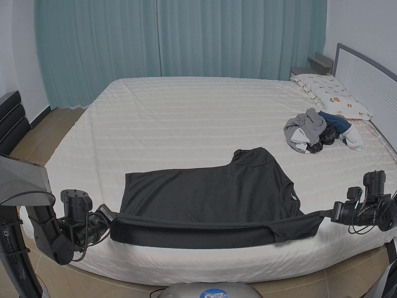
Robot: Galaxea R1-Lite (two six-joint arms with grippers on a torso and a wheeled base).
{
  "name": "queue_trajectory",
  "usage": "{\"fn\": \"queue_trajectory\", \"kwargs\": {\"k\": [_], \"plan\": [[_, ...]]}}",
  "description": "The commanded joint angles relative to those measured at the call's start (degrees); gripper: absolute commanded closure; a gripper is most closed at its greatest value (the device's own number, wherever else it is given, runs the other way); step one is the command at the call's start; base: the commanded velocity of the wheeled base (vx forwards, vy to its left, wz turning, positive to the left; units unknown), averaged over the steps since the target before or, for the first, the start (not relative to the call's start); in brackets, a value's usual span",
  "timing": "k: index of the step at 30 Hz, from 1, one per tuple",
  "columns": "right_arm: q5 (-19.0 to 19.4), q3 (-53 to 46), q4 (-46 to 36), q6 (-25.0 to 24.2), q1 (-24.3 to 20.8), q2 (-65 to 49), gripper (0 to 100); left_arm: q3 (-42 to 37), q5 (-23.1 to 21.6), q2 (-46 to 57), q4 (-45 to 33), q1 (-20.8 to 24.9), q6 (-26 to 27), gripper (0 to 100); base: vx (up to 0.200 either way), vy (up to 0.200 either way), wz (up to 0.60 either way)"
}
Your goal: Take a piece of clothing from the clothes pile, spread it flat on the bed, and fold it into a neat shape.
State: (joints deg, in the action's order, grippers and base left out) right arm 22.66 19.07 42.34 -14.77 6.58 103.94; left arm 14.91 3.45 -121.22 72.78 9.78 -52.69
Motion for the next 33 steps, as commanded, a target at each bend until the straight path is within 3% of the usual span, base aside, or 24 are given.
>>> {"fn": "queue_trajectory", "kwargs": {"k": [1, 15, 32, 33], "plan": [[-0.2, 4.6, 0.2, -0.1, -1.2, 8.1, 100, 4.7, 0.8, -5.2, 0.0, 0.1, -1.9, 100, 0.0, 0.0, 0.0], [-0.2, 11.2, 0.2, -0.4, -0.8, 14.7, 100, 10.4, 2.5, -12.0, 0.3, 0.0, -2.3, 100, 0.0, 0.0, 0.0], [-0.2, 11.4, 18.8, -9.0, -1.4, 27.5, 100, 13.6, 2.4, -13.9, 0.3, 0.1, -3.5, 100, 0.0, 0.0, 0.0], [-0.1, 11.4, 19.7, -9.3, -1.4, 28.1, 100, 13.7, 2.4, -13.9, 0.3, 0.1, -3.7, 0, 0.0, 0.0, 0.0]]}}
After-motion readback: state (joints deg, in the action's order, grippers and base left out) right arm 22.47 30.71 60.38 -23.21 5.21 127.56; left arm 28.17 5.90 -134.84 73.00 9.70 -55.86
